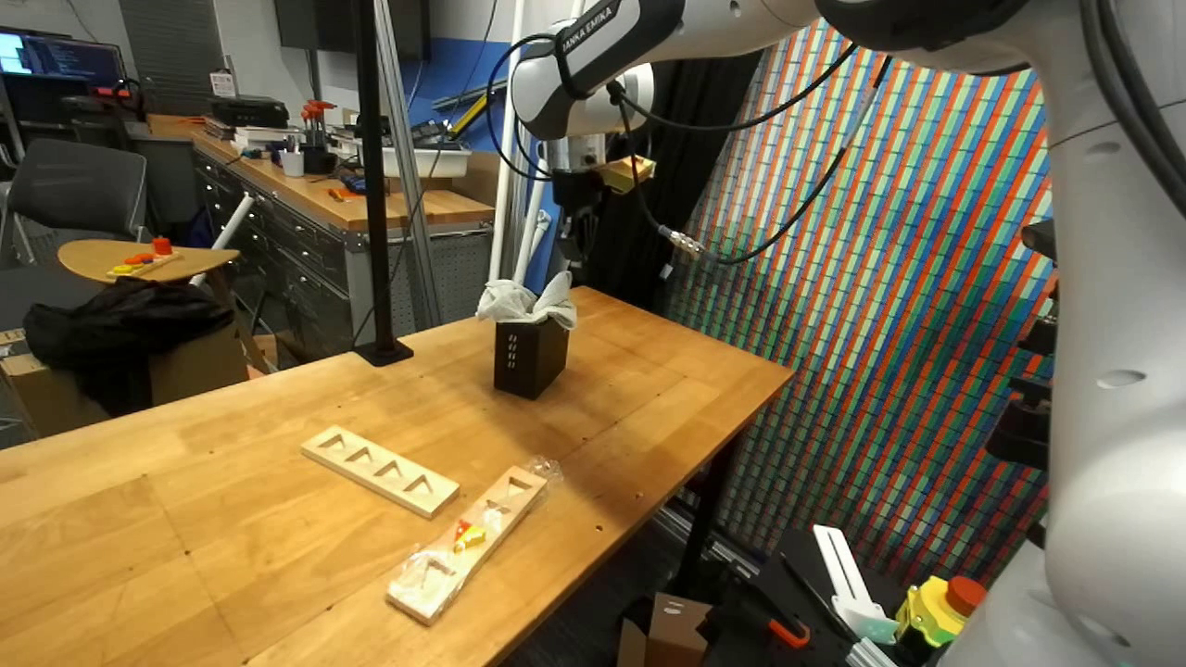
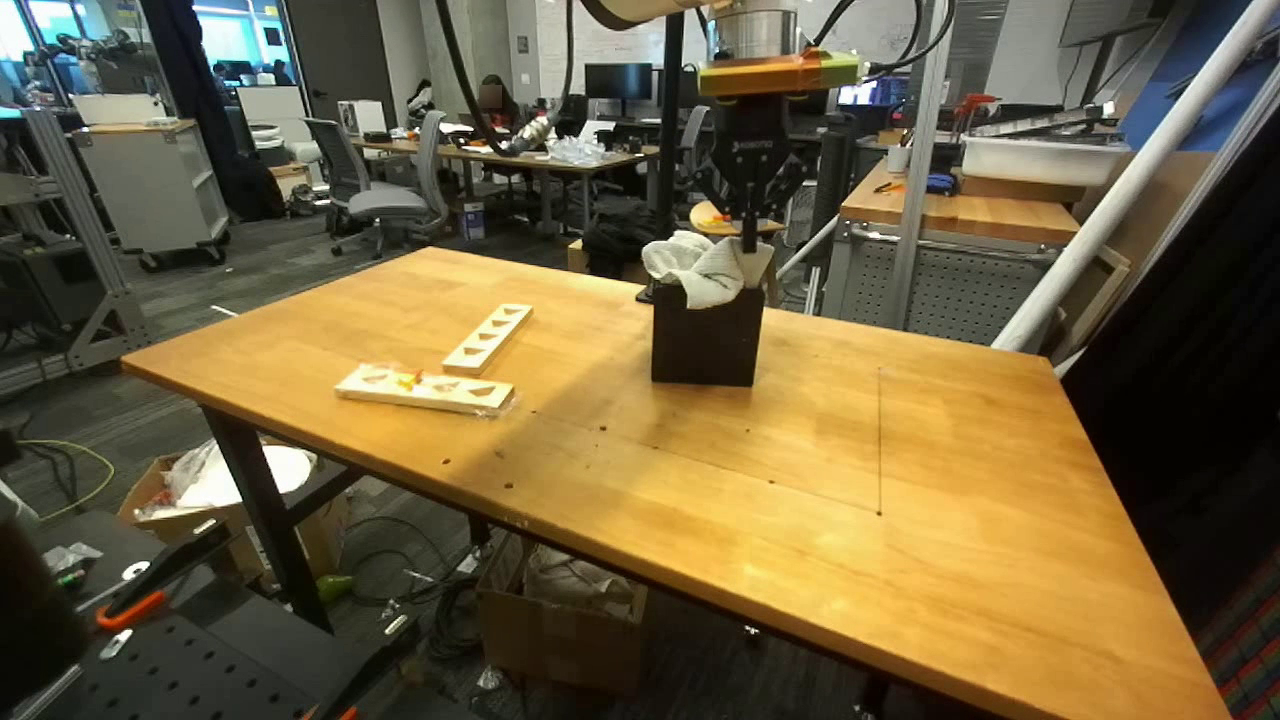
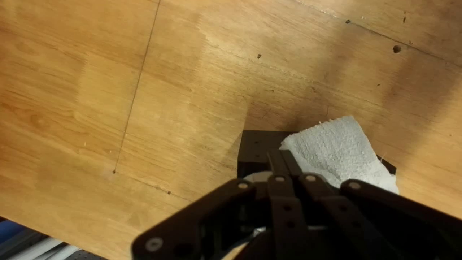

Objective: Put the cloth in the box

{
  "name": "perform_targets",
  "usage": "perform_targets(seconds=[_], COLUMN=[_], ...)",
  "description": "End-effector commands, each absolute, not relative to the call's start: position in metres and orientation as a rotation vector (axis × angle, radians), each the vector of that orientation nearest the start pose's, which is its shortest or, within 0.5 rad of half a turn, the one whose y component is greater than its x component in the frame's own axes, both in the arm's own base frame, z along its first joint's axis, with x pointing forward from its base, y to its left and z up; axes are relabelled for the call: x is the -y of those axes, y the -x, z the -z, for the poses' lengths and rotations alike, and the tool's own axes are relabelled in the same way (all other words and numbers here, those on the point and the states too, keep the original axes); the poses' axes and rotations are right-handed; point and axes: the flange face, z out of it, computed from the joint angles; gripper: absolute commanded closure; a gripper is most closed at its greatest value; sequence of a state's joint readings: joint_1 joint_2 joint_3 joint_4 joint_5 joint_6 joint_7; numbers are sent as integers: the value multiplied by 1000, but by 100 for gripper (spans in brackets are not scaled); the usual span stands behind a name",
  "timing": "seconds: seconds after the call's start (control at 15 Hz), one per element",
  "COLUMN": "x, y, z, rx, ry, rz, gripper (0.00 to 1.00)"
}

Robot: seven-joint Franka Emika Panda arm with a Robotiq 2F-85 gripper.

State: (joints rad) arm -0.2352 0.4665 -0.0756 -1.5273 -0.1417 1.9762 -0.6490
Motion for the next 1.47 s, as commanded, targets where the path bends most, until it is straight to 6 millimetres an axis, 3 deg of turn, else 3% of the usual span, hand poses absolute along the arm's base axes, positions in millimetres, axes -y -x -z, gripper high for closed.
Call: perform_targets(seconds=[0.0,0.4,0.73,1.4], x=[200,164,137,118], y=[-660,-676,-686,-698], z=[-393,-386,-369,-313], rx=[680,754,771,742], ry=[3220,3182,3151,3115], rz=[-83,-40,-16,-1], gripper=[97,98,98,98])
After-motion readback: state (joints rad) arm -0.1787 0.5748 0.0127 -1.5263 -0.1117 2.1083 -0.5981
